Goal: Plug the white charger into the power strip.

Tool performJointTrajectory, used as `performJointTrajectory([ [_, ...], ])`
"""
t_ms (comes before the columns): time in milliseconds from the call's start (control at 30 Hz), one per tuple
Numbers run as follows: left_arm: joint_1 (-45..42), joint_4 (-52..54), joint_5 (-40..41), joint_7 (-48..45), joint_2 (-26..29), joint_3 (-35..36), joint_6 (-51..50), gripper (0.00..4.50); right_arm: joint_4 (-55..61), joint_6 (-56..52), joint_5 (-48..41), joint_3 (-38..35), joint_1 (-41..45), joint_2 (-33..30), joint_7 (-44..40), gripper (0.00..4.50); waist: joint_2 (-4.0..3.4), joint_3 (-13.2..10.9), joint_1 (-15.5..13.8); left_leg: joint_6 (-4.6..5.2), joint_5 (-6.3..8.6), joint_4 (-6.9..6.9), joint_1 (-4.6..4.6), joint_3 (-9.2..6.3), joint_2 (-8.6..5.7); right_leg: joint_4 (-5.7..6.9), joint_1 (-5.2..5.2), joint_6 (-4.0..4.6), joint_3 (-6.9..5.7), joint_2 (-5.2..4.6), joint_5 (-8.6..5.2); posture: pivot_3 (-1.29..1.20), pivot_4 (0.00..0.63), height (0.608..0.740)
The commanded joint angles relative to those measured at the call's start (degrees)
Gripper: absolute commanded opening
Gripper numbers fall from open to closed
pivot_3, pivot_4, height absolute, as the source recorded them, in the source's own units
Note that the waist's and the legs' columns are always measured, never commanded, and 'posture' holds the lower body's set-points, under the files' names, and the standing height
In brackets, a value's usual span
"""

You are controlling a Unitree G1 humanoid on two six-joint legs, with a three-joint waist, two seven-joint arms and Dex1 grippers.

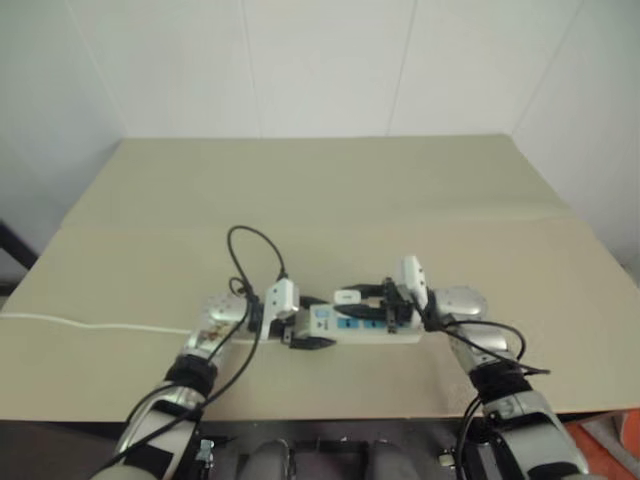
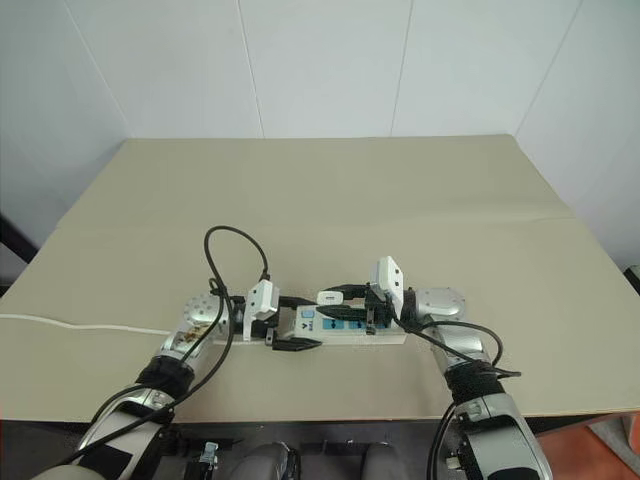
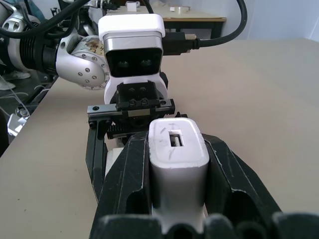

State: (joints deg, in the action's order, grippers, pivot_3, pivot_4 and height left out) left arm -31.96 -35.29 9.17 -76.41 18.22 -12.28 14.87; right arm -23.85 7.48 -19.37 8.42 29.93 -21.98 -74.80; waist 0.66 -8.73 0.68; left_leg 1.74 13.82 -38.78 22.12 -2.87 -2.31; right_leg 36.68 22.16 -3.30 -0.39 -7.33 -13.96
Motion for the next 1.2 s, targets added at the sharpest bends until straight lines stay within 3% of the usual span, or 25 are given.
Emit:
performJointTrajectory([
  [33,1.6,1.3,-0.4,-1.4,2.1,-0.3,-0.4,3.32,-8.1,-0.6,4.0,-1.3,-1.7,-5.4,0.3,1.11,0.0,0.0,0.0,0.0,0.0,0.0,0.0,0.0,0.0,0.0,0.0,0.0,0.0,0.0,0.0,0.0,0.15,0.74],
  [433,3.8,4.4,0.1,-0.3,3.5,0.2,-1.4,3.32,-14.5,1.3,4.9,0.1,0.6,-7.1,-2.1,1.11,0.02,0.0,0.0,0.0,0.0,0.01,-0.08,0.01,0.02,-0.02,-0.05,0.01,0.02,0.0,0.0,0.0,0.15,0.74],
  [867,4.2,5.2,0.3,0.6,3.7,0.2,-1.7,3.32,-14.4,-0.5,4.6,2.5,2.5,-4.1,-2.1,1.11,0.03,0.0,0.1,-0.01,0.01,0.03,-0.14,0.02,0.05,-0.01,-0.05,0.03,0.02,0.01,-0.01,0.0,0.15,0.74],
  [1200,4.5,5.3,0.7,1.5,3.5,-0.1,-1.8,3.32,-3.5,-3.8,2.8,2.1,-0.4,-5.1,-3.3,4.46,0.14,0.1,0.4,-0.08,0.05,0.15,-0.15,0.02,0.26,0.0,0.01,0.14,0.02,0.24,-0.07,0.0,0.15,0.74],
])
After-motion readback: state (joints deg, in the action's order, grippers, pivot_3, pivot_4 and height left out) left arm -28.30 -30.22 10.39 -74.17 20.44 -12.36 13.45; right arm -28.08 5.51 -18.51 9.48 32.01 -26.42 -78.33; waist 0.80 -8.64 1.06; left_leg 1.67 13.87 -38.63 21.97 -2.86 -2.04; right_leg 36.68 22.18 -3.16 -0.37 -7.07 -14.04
